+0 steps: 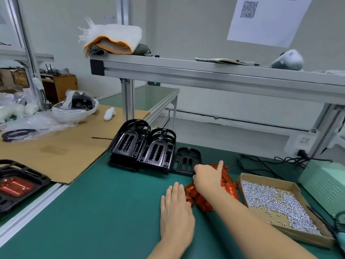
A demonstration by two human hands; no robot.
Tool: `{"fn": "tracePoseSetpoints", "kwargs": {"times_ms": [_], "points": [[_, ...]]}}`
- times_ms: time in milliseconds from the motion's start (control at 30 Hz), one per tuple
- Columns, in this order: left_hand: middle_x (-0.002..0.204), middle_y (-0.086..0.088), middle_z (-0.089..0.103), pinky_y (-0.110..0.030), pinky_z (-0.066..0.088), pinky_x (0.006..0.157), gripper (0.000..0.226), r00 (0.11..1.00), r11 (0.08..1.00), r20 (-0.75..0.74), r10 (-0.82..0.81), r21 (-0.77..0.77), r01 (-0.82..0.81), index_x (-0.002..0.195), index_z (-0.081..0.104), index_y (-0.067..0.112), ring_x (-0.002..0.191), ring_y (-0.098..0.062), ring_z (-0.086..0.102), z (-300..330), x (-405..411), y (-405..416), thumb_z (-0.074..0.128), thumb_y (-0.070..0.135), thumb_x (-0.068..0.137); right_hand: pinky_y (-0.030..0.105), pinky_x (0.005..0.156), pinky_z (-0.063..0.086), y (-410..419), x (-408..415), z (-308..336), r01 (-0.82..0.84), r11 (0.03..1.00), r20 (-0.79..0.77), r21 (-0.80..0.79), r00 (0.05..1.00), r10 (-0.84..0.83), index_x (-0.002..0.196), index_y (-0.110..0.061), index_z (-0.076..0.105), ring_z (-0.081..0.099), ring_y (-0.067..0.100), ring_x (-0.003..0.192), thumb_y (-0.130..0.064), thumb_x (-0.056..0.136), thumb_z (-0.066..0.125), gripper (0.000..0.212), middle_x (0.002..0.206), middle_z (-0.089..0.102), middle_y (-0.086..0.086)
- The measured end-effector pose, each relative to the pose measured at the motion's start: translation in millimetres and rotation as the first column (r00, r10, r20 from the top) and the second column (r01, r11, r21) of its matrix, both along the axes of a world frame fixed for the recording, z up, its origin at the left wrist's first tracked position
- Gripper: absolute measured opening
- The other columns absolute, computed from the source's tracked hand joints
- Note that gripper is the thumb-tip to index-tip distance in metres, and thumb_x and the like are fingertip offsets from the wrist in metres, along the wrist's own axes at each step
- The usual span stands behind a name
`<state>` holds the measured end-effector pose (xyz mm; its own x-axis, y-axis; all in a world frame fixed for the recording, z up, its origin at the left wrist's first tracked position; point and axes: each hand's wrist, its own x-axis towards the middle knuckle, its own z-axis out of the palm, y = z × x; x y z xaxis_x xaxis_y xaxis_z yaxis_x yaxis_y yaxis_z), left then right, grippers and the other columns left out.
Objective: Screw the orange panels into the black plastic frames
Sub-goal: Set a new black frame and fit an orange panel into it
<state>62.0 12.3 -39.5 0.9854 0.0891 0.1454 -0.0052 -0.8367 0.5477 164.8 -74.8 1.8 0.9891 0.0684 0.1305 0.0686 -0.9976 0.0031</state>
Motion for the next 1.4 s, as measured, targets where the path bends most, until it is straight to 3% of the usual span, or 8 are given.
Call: {"fn": "tracePoseSetpoints", "kwargs": {"times_ms": [433, 633, 767, 900, 1033, 1200, 1300, 1400], "points": [[0.16, 0.006, 0.003, -0.032, -0.004, 0.118, 0.051, 1.0, 0.998, -0.006, -0.012, 0.062, 0.013, 0.152, 0.008, 0.018, 0.146, -0.01, -0.003, -4, 5, 0, 0.021, 0.024, 0.103, 0.049, 0.118, 0.007, -5, 8, -3, -0.092, 0.993, 0.108, -0.079, 0.989, 0.101, 0.104, -0.021, 0.063, 0.059, 0.021, 0.105, -0.01, 0.093, 0.054, 0.018, 0.093, 0.068, -0.001], [0.16, 0.006, 0.005, -0.033, -0.004, 0.118, 0.051, 0.999, 0.998, -0.004, -0.033, 0.047, 0.033, 0.152, 0.011, 0.019, 0.146, -0.01, -0.002, -4, 4, 1, 0.023, 0.024, 0.103, 0.044, 0.116, 0.014, -21, 4, -9, -0.162, 0.979, 0.25, -0.121, 0.95, 0.188, 0.12, -0.018, 0.057, 0.052, 0.025, 0.118, -0.01, 0.092, 0.056, 0.03, 0.115, 0.066, 0.003], [0.16, 0.007, 0.005, -0.034, -0.004, 0.118, 0.051, 0.999, 0.998, -0.009, -0.034, 0.046, 0.034, 0.152, 0.01, 0.019, 0.146, -0.01, -0.003, -2, 4, 1, 0.024, 0.026, 0.103, 0.033, 0.103, 0.032, -38, 2, -5, -0.192, 0.981, 0.342, 0.024, 0.924, 0.172, 0.122, -0.016, 0.06, 0.052, 0.024, 0.116, -0.007, 0.09, 0.057, 0.033, 0.118, 0.065, 0.003], [0.16, 0.008, 0.004, -0.033, -0.005, 0.118, 0.052, 0.999, 0.999, -0.002, -0.032, 0.037, 0.032, 0.152, 0.01, 0.02, 0.146, -0.009, -0.004, -1, 3, 0, 0.025, 0.027, 0.103, 0.033, 0.09, 0.041, -58, -11, 8, -0.189, 0.915, 0.458, 0.356, 0.889, 0.005, 0.114, -0.013, 0.069, 0.059, 0.027, 0.105, -0.007, 0.093, 0.058, 0.025, 0.108, 0.069, 0.008], [0.159, 0.009, 0.006, -0.033, -0.008, 0.117, 0.052, 0.998, 1.0, 0.06, -0.028, -0.012, 0.029, 0.151, 0.013, 0.022, 0.146, -0.007, -0.003, 1, 3, 1, 0.029, 0.028, 0.103, 0.03, 0.089, 0.05, -77, -41, 26, -0.223, 0.678, 0.423, 0.7, 0.895, -0.142, 0.101, -0.017, 0.074, 0.066, 0.015, 0.092, -0.009, 0.089, 0.067, 0.017, 0.095, 0.073, -0.002], [0.155, 0.006, 0.025, -0.025, 0.008, 0.117, 0.053, 0.958, 0.919, 0.286, -0.025, -0.37, 0.135, 0.148, 0.026, 0.017, 0.142, -0.005, 0.017, 11, 0, 3, 0.044, 0.023, 0.099, 0.013, 0.06, 0.052, -92, -95, 42, -0.09, -0.067, 0.084, 0.994, 0.992, -0.093, 0.096, -0.014, 0.071, 0.069, 0.001, 0.07, 0.004, 0.084, 0.066, 0.021, 0.078, 0.075, -0.006], [0.151, 0.014, 0.028, -0.024, 0.019, 0.114, 0.058, 0.964, 0.662, 0.265, 0.029, -0.727, 0.18, 0.149, 0.025, 0.028, 0.137, 0.002, 0.026, 24, -5, 6, 0.051, 0.031, 0.096, 0.022, 0.064, 0.058, -99, -122, 39, 0.171, -0.365, -0.143, 0.915, 0.984, 0.103, 0.101, -0.007, 0.068, 0.07, 0.011, 0.067, 0.001, 0.08, 0.064, 0.023, 0.083, 0.075, 0.005], [0.145, 0.015, 0.043, -0.035, 0.038, 0.107, 0.056, 0.982, 0.356, 0.189, 0.003, -0.918, 0.175, 0.145, 0.032, 0.035, 0.123, -0.004, 0.05, 30, -8, 10, 0.055, 0.032, 0.094, 0.031, 0.068, 0.061, -107, -144, 26, 0.368, -0.495, -0.268, 0.787, 0.927, 0.262, 0.101, -0.006, 0.068, 0.07, 0.018, 0.066, -0.002, 0.069, 0.065, 0.032, 0.084, 0.074, 0.011]]}}
